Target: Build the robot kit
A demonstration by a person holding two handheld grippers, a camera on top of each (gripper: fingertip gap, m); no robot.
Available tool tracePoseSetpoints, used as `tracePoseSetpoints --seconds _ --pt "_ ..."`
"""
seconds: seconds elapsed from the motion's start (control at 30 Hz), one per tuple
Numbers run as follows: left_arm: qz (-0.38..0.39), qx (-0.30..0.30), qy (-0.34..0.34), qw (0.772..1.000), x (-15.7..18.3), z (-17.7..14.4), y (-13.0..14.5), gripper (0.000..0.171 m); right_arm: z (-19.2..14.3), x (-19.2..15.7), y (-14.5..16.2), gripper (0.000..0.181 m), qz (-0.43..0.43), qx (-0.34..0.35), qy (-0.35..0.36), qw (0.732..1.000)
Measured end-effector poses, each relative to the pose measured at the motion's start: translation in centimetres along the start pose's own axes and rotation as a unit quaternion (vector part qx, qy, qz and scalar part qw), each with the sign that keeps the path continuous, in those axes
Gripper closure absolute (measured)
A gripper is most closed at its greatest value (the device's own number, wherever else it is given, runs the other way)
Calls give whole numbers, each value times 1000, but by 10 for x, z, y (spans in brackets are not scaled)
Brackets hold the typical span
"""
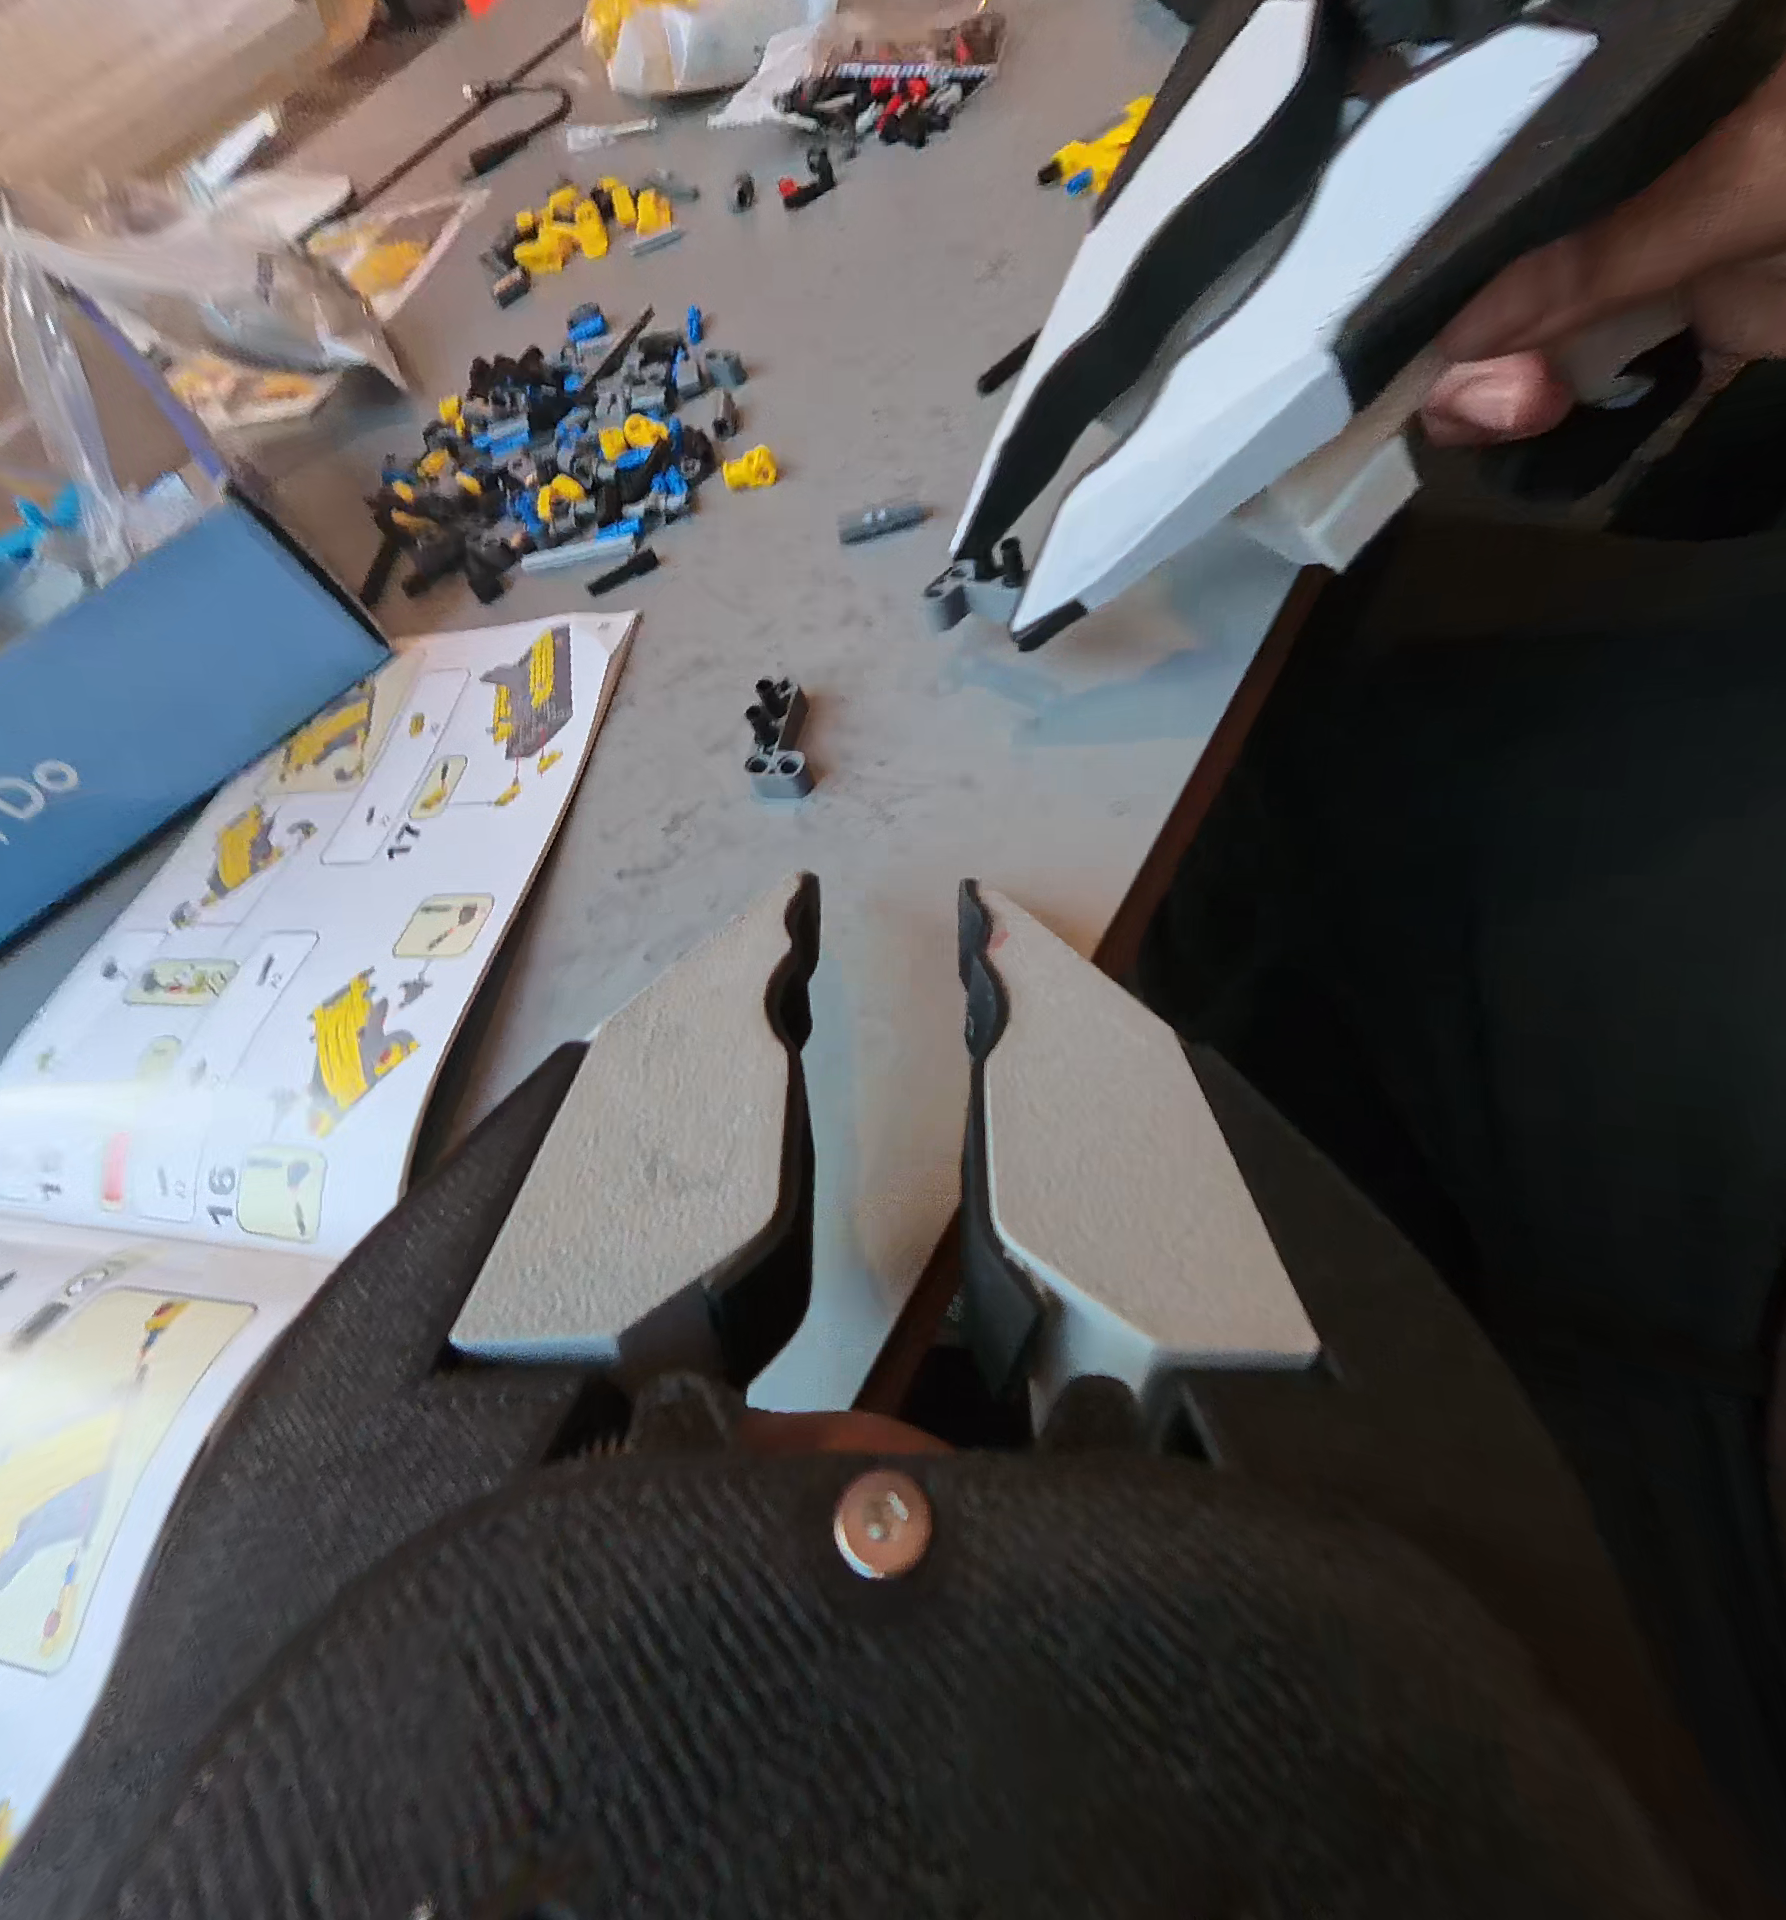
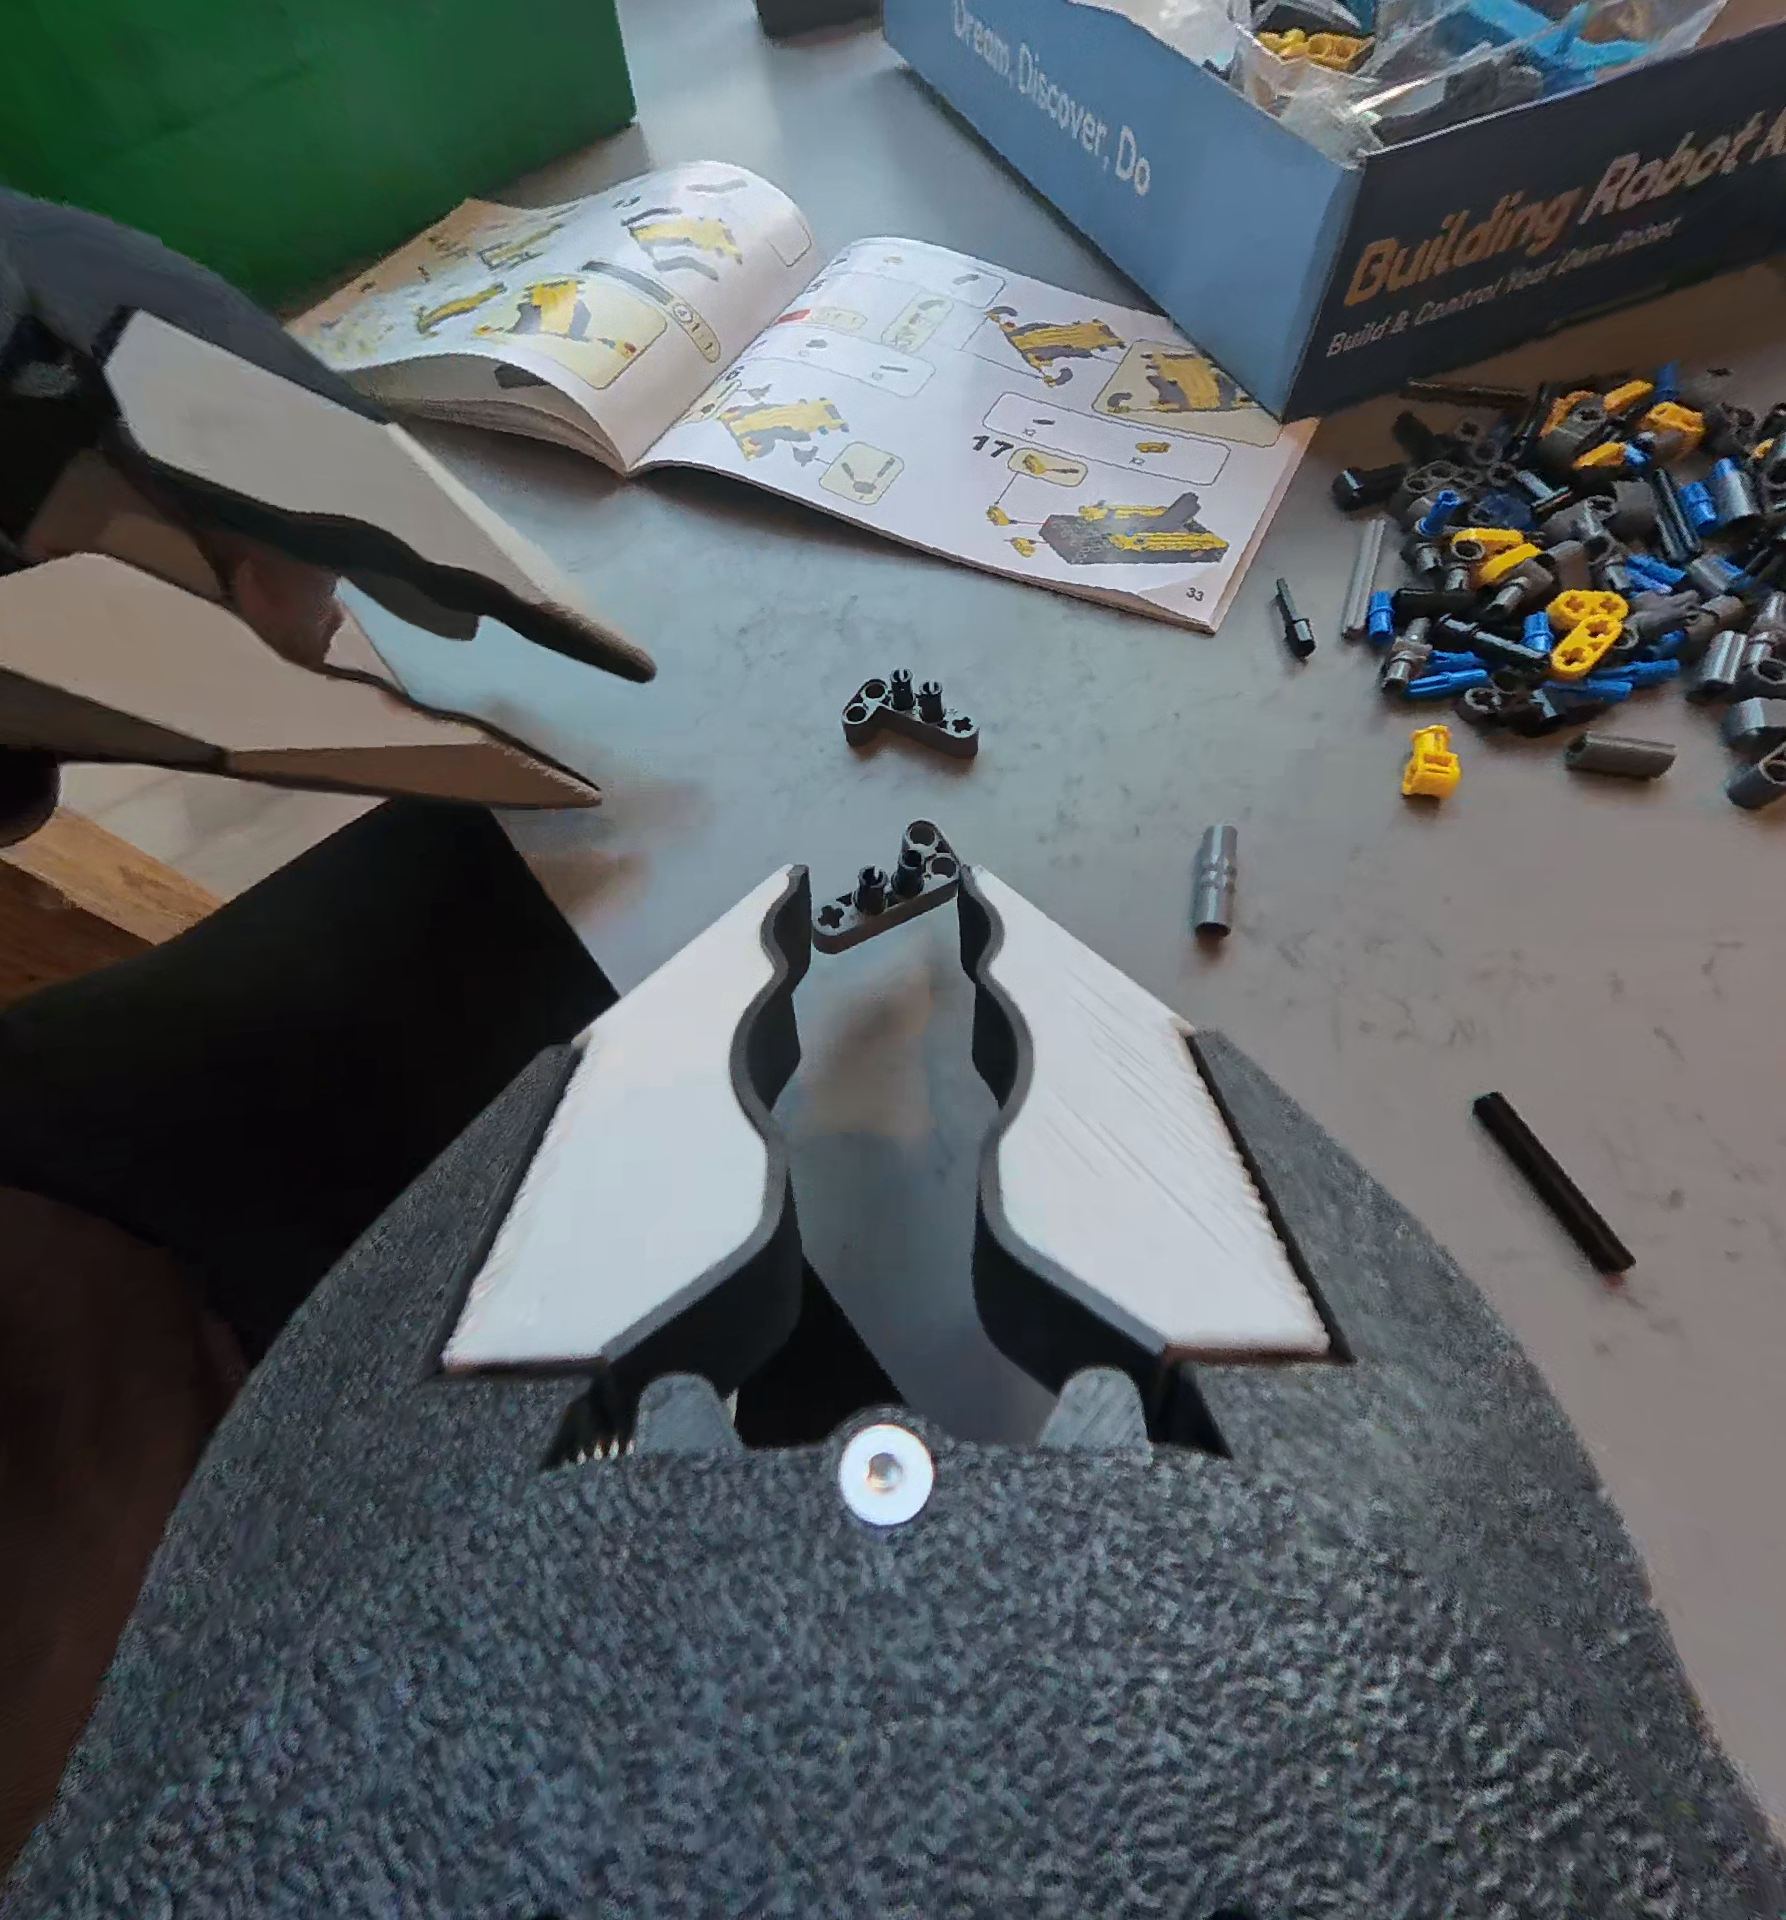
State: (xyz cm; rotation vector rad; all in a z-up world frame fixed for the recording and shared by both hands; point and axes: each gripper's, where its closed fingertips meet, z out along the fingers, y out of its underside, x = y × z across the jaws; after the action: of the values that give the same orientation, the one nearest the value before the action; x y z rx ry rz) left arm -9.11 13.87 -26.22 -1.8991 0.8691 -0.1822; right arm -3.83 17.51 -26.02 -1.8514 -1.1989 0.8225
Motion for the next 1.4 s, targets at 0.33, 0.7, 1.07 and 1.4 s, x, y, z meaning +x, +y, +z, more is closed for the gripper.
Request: tracePoseSetpoints --seconds 0.33,0.7,1.07,1.4 --pt "27 -8 -7 1000 12 9 5 154 -2 14 11 166 -18 -27 73 997" --pt "30 3 -16 999 5 8 6 150 -2 14 15 172 -23 -33 60 997" --pt "26 3 -2 1000 8 5 7 148 -5 27 1 175 -139 -24 152 978" --pt "-34 20 16 999 4 3 2 152 -8 25 -22 175 -432 -67 293 850"
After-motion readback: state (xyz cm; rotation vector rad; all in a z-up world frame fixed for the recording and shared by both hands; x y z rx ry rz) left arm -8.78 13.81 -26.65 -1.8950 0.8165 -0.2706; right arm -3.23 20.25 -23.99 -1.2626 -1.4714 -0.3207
